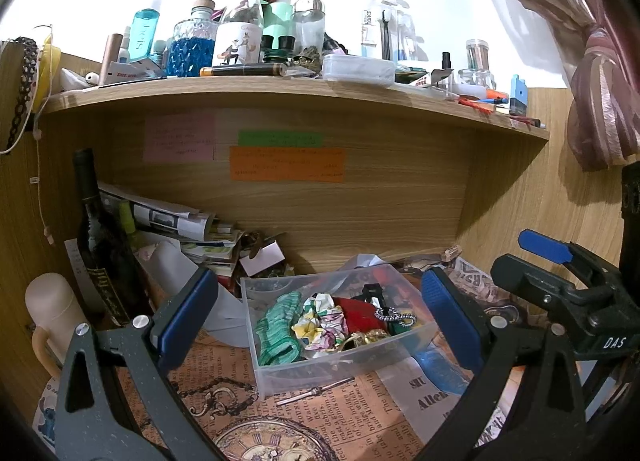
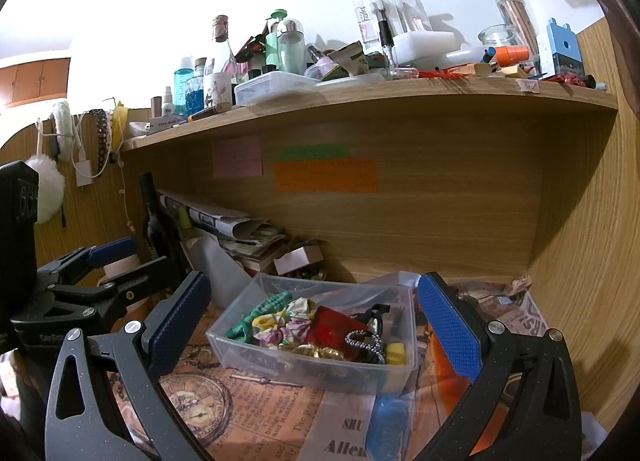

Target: Organize soft objects

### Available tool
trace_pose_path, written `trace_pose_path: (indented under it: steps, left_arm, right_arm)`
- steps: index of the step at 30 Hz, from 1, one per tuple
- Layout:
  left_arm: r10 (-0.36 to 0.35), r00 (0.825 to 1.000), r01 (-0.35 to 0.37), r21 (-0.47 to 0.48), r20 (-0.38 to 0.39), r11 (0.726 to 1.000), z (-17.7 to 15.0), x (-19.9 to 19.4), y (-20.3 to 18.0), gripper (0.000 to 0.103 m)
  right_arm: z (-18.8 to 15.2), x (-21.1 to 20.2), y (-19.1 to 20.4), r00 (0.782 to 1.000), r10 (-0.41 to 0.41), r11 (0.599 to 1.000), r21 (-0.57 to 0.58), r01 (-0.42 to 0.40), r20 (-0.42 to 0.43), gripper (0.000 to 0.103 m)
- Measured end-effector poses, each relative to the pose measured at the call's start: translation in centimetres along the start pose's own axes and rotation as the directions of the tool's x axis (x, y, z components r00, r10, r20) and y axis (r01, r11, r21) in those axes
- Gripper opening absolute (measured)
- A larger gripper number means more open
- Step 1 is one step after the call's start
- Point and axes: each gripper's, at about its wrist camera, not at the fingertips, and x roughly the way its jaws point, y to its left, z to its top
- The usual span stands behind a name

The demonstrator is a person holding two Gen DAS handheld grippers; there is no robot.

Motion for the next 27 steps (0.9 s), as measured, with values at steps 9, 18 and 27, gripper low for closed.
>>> trace_pose_path:
  steps: [9,18,27]
  left_arm:
    - [-0.011,1.0,0.011,-0.004,0.001,1.0,0.0,0.0,-0.1,0.103]
    - [-0.02,1.0,0.02,-0.001,0.0,1.0,-0.1,0.0,-0.4,0.103]
    - [-0.024,0.999,0.023,-0.019,-0.026,1.0,-0.5,0.8,0.2,0.103]
  right_arm:
    - [-0.3,0.1,-0.1,1.0,-0.003,1.0,0.003,0.003,-0.006,0.103]
    - [-0.5,0.3,-0.2,1.0,-0.007,1.0,0.007,0.008,-0.014,0.103]
    - [-1.2,1.1,-0.9,0.998,-0.018,1.0,0.022,0.019,-0.053,0.103]
